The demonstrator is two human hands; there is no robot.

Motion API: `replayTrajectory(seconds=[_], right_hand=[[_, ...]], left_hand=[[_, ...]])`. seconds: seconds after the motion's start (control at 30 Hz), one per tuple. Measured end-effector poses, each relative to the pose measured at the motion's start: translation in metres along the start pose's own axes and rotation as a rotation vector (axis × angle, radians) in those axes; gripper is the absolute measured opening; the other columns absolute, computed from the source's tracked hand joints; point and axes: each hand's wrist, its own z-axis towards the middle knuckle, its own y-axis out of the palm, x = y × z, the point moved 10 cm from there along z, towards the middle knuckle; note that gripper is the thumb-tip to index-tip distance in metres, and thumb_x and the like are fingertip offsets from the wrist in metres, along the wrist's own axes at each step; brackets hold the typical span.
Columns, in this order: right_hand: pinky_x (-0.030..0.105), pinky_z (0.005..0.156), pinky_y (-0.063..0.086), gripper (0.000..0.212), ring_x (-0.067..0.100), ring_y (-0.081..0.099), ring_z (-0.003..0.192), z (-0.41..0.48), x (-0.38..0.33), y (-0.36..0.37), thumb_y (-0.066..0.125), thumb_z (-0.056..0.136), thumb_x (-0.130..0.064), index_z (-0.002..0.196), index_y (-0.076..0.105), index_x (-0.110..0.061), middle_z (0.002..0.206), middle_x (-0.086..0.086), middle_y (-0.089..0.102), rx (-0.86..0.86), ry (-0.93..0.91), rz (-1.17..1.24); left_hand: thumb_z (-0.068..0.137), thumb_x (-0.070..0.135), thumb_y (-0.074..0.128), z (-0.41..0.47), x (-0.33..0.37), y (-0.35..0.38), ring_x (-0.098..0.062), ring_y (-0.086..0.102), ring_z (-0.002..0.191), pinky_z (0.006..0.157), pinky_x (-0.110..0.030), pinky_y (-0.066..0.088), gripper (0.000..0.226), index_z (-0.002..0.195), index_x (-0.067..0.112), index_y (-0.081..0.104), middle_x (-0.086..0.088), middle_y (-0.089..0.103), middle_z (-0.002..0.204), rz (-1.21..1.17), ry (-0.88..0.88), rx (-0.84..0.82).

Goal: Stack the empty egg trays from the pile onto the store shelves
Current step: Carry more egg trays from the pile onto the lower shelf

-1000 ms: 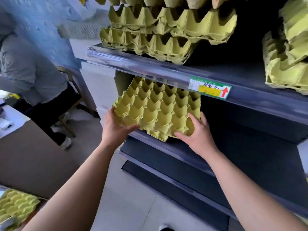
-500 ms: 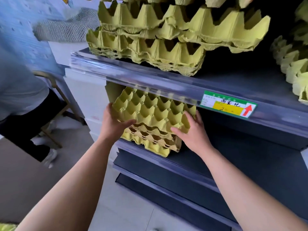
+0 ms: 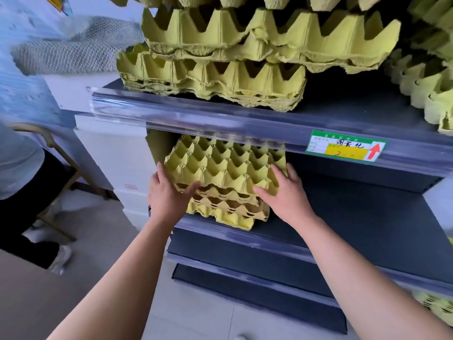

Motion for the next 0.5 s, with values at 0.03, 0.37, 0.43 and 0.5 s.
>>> replayTrajectory(seconds=[0.03,0.37,0.43,0.5], right_hand=[[0.043,0.117,0.019,0.08,0.032,0.01,0.146,-0.006,-0.004,-0.005,0.058,0.084,-0.06,0.149,0.031,-0.022,0.159,0.013,0.008,0.031,0.001,-0.012],[0.032,0.104,0.035,0.044,0.017,0.038,0.134,-0.108,0.002,-0.042,0.06,0.091,-0.033,0.132,0.057,-0.016,0.148,-0.001,0.041,0.248,0.066,0.0],[0.029,0.1,0.038,0.041,0.015,0.044,0.13,-0.138,0.026,-0.054,0.06,0.092,-0.031,0.13,0.059,-0.016,0.144,-0.003,0.047,0.276,0.135,-0.015],[0.027,0.095,0.041,0.038,0.016,0.052,0.122,-0.171,0.052,-0.07,0.062,0.091,-0.028,0.126,0.062,-0.014,0.138,0.0,0.053,0.309,0.201,-0.046]], left_hand=[[0.081,0.053,0.07,-0.004,0.005,-0.006,-0.039,0.033,0.134,0.11,-0.05,0.029,0.102,0.153,0.006,0.015,-0.021,0.031,0.147,0.036,0.035,0.032],[0.086,0.034,0.067,-0.087,0.072,0.027,-0.038,0.046,0.121,0.101,-0.049,0.033,0.052,0.133,0.015,0.056,-0.012,0.053,0.135,0.171,0.439,-0.121],[0.088,0.035,0.064,-0.116,0.094,0.051,-0.036,0.049,0.117,0.098,-0.047,0.037,0.047,0.131,0.016,0.058,-0.009,0.056,0.131,0.178,0.531,-0.218],[0.088,0.034,0.064,-0.148,0.118,0.074,-0.036,0.052,0.114,0.095,-0.046,0.04,0.045,0.129,0.015,0.059,-0.008,0.059,0.127,0.173,0.624,-0.293]])
